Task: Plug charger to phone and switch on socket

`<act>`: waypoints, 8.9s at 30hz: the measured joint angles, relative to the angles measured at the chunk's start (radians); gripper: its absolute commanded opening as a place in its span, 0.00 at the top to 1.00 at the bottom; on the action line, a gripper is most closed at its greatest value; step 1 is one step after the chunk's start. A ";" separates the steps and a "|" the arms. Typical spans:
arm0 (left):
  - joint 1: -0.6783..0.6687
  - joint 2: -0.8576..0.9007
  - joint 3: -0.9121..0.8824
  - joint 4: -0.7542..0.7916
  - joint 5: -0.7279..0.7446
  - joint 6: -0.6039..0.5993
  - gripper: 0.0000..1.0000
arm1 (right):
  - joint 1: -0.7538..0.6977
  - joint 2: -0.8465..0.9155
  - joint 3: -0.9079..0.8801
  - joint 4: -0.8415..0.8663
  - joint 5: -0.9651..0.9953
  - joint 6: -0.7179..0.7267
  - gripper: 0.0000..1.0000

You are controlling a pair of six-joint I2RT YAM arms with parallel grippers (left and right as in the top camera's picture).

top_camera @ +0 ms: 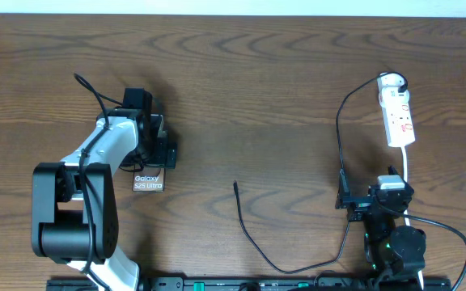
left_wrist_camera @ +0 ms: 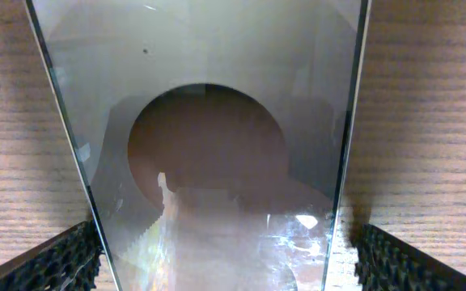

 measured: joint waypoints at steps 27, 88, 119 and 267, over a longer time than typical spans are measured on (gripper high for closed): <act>0.000 0.000 0.000 0.007 0.000 0.002 0.03 | 0.000 0.000 0.000 0.000 0.000 0.000 0.01; 0.000 0.000 -0.005 0.006 -0.004 0.003 0.03 | 0.000 0.000 0.000 0.000 0.000 0.000 0.01; -0.002 -0.007 -0.021 0.035 -0.011 0.003 0.12 | 0.000 0.000 0.000 0.000 0.000 0.000 0.01; -0.002 -0.010 -0.021 0.008 -0.011 0.003 0.93 | 0.000 0.000 0.000 0.000 0.000 0.000 0.01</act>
